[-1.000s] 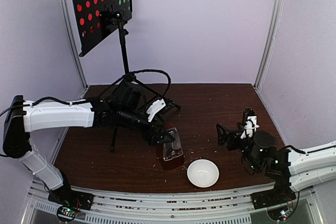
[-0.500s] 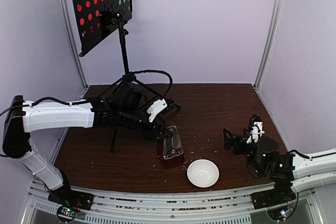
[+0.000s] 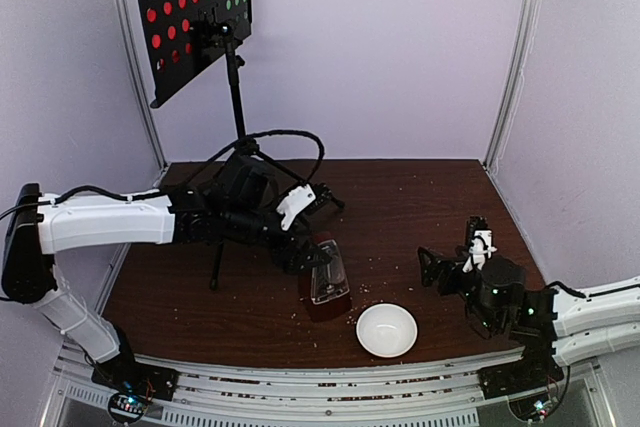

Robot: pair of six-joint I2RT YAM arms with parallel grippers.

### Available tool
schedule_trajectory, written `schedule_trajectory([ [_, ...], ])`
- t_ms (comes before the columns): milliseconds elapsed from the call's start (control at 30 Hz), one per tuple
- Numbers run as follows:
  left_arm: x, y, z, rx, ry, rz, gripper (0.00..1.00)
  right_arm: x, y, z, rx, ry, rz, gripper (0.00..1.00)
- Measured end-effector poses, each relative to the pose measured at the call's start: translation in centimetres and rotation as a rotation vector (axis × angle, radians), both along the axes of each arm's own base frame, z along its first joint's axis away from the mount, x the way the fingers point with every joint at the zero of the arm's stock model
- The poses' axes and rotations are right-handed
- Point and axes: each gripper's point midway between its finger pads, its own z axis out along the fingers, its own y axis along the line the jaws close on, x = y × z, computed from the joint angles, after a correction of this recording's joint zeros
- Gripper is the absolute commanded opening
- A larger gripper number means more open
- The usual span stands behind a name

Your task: Pack up the instrument practice props

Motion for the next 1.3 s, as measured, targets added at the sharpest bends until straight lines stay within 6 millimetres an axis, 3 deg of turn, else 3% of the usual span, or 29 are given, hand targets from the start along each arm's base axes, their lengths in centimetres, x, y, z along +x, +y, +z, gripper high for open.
schedule_trajectory([
  [200,0.0,1.3,3.6,-0.088,-0.079,0.049,0.86,0.8,4.2,3.4,0.032,0.016,0.108,1.00],
  [367,-0.6,4.2,9.1,-0.252,-0.175,0.139,0.88,1.0,9.2,7.6,0.089,0.009,0.235,1.00],
  [467,-1.1,6.4,11.1,-0.361,-0.213,0.209,0.88,0.3,12.4,9.4,0.104,0.007,0.326,1.00],
  [533,-1.3,7.6,10.8,-0.409,-0.216,0.250,0.88,-0.2,15.0,10.6,0.102,0.011,0.386,1.00],
  [633,-1.6,9.3,7.5,-0.423,-0.166,0.320,0.88,-0.8,18.1,11.5,0.074,0.018,0.451,1.00],
  [733,-1.9,10.2,3.9,-0.388,-0.108,0.359,0.88,-1.6,20.4,10.7,0.017,0.043,0.493,1.00],
  [800,-2.0,10.6,2.7,-0.371,-0.087,0.372,0.88,-1.9,21.4,9.3,-0.034,0.069,0.508,0.98],
  [1100,-2.3,10.4,3.4,-0.417,-0.105,0.347,0.88,-0.5,22.6,3.0,-0.244,0.162,0.445,0.86],
  [1300,-3.3,9.9,1.2,-0.412,-0.077,0.290,0.88,0.1,23.6,1.4,-0.321,0.173,0.451,0.68],
])
